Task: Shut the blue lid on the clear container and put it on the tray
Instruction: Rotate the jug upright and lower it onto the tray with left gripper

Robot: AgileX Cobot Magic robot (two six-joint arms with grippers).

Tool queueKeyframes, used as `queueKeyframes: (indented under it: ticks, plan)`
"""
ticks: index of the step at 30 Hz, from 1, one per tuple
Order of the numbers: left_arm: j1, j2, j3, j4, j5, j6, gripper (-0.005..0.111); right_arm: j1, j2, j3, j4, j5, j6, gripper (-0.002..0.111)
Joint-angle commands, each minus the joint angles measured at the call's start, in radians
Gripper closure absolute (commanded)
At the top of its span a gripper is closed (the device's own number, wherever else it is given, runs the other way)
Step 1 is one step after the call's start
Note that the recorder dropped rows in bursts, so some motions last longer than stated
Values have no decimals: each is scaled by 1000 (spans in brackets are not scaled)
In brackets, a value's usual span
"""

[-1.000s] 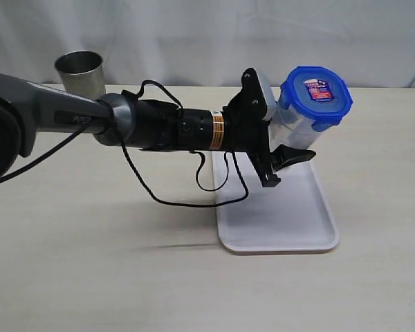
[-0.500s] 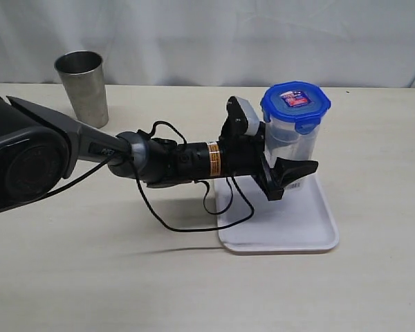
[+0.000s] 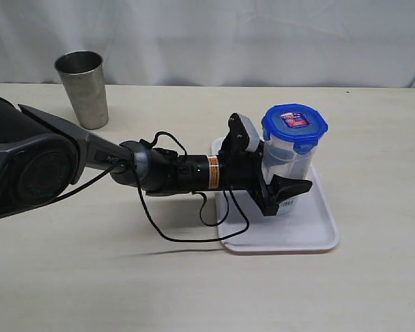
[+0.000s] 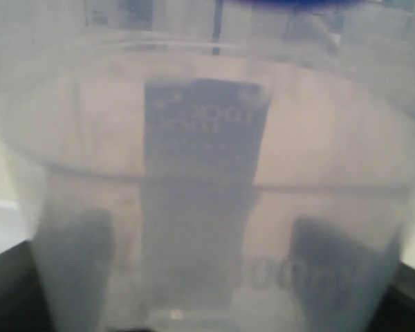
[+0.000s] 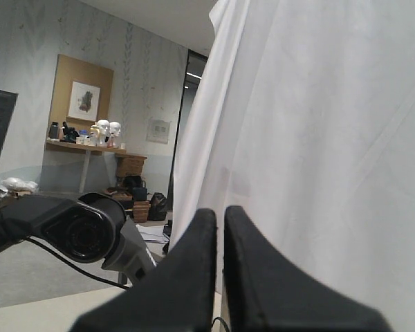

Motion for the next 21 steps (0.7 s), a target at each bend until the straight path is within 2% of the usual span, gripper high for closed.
queueKeyframes:
  ticks: [1,9,13,19,21]
  plan:
    - [1,-3,-7,-13,27,-7,107,-5,-4,5,4,-4,3,104]
    - [1,-3,-7,-13,48,-7,106,-5,-4,5,4,-4,3,104]
    - [1,-3,-7,-13,98,-7,84,-5,-4,5,4,-4,3,104]
    - [1,-3,-7,-13,118,-7,34,-5,-4,5,4,-4,3,104]
    - [1,-3,-7,-13,118,-7,26,-5,-4,5,4,-4,3,104]
